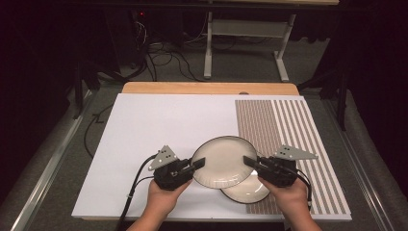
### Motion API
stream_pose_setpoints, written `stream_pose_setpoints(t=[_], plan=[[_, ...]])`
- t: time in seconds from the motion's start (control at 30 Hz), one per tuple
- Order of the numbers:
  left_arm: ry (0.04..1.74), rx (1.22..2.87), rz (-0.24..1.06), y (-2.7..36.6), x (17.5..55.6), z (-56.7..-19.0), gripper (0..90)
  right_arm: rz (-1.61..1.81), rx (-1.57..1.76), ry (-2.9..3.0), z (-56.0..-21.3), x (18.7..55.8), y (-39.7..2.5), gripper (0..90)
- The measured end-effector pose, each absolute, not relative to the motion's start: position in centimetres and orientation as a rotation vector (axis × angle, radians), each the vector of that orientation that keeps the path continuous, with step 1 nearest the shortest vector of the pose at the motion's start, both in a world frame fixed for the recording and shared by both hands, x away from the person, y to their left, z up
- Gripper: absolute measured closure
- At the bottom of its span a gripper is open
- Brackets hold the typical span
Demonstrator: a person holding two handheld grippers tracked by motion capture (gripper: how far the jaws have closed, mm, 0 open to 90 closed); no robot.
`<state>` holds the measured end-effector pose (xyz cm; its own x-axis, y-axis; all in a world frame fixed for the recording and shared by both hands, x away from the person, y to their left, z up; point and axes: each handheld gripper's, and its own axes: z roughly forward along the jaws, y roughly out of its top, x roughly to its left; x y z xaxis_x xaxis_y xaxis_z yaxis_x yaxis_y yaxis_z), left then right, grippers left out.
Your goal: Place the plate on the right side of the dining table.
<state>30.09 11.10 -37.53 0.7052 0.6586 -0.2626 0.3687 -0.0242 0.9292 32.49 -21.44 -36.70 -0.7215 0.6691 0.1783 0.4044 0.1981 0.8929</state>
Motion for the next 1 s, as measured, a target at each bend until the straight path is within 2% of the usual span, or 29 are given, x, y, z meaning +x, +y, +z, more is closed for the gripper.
stream_pose_setpoints(t=[0.27, 1.0], plan=[[0.821, 1.657, 0.298, 8.3, 32.7, -35.9, 75.6, 1.505, 1.025, 2.152, -34.7, 32.8, -23.7, 81.5], [0.732, 1.755, 0.282, -2.9, 41.3, -34.0, 69.6, 1.433, 1.156, 1.946, -33.3, 36.1, -33.4, 82.8]])
